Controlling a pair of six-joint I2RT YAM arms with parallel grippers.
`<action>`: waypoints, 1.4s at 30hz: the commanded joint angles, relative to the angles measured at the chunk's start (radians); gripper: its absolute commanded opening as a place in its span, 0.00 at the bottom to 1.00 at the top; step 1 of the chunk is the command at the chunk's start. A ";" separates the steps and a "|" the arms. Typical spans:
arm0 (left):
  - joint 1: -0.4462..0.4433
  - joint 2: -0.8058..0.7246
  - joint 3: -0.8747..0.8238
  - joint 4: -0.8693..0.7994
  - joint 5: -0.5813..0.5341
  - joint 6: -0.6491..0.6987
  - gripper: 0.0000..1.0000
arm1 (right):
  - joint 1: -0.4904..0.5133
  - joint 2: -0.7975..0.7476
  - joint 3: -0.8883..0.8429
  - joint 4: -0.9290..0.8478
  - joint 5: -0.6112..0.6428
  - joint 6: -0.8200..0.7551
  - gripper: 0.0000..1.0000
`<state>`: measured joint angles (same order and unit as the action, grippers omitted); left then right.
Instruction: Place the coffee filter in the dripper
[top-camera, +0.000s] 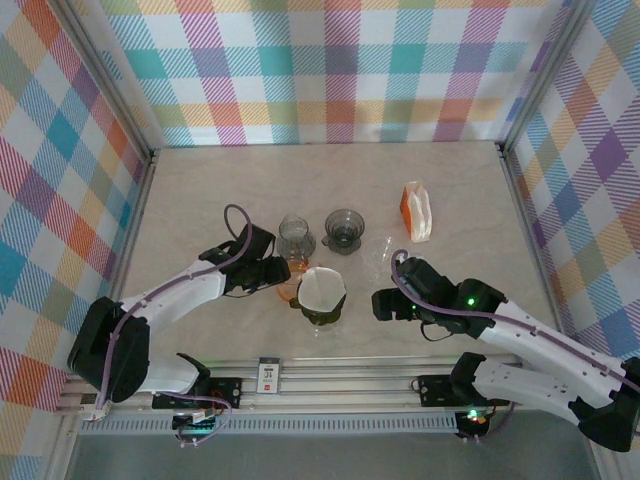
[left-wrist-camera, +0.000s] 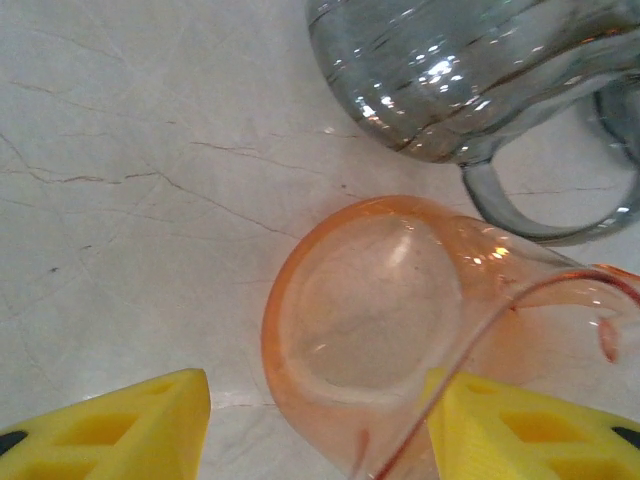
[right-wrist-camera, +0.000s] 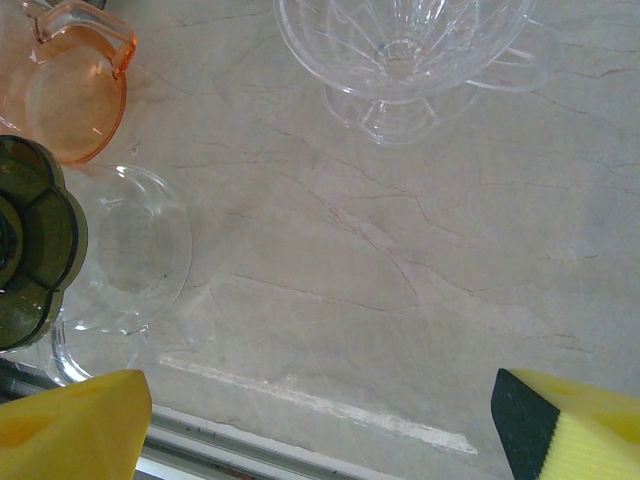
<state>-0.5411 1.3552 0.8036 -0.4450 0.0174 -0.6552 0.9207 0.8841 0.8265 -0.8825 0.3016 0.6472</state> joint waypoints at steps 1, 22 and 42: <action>-0.014 0.029 0.041 -0.021 -0.044 0.027 0.57 | -0.011 -0.011 -0.015 0.009 -0.015 -0.003 0.89; -0.020 -0.048 0.014 -0.151 -0.118 -0.042 0.31 | -0.023 -0.055 -0.108 0.089 -0.069 -0.017 0.89; -0.019 -0.050 -0.027 -0.115 -0.142 -0.076 0.42 | -0.025 -0.119 -0.267 0.278 -0.267 -0.081 0.92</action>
<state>-0.5560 1.2678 0.7689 -0.5415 -0.0982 -0.7216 0.9020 0.7815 0.5877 -0.6411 0.0921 0.5751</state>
